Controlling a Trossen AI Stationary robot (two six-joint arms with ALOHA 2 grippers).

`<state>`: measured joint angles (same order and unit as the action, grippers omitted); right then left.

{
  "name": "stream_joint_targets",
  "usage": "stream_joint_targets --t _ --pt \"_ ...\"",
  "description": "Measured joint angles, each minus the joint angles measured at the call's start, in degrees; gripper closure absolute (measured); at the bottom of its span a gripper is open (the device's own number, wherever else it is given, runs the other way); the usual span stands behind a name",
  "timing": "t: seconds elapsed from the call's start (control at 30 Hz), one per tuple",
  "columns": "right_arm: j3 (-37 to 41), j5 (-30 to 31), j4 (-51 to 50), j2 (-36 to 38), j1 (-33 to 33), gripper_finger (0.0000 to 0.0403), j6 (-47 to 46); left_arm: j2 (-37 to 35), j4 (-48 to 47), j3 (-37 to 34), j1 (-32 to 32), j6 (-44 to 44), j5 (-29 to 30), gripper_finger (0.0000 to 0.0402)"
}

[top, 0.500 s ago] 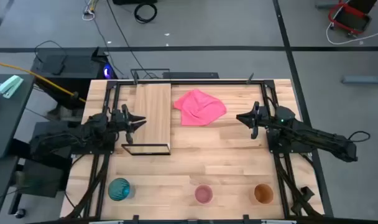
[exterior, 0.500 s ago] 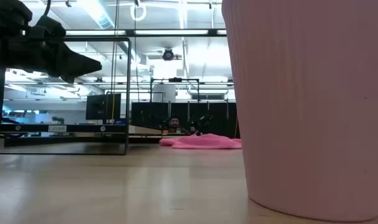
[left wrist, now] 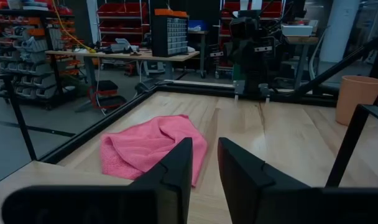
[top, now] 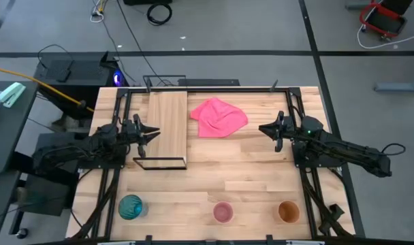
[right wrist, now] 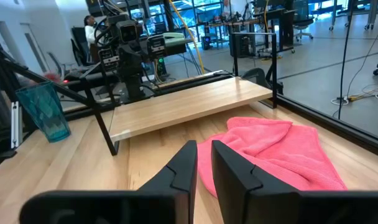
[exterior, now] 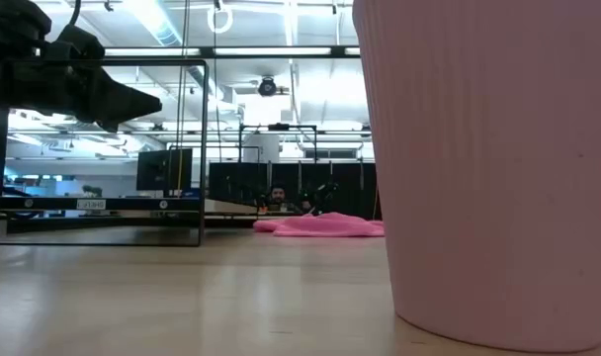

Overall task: Stack small to large cups/mugs on shelf
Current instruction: Put the pink cup on the shelf

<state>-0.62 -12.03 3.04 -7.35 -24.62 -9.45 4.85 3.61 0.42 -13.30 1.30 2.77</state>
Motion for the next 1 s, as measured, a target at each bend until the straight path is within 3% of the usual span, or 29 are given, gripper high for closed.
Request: stream_joint_targets --t 1.0 --pt "0.0 0.0 0.0 0.0 0.0 0.0349 0.0 0.0 0.0 0.0 0.0 0.0 0.0 0.0315"
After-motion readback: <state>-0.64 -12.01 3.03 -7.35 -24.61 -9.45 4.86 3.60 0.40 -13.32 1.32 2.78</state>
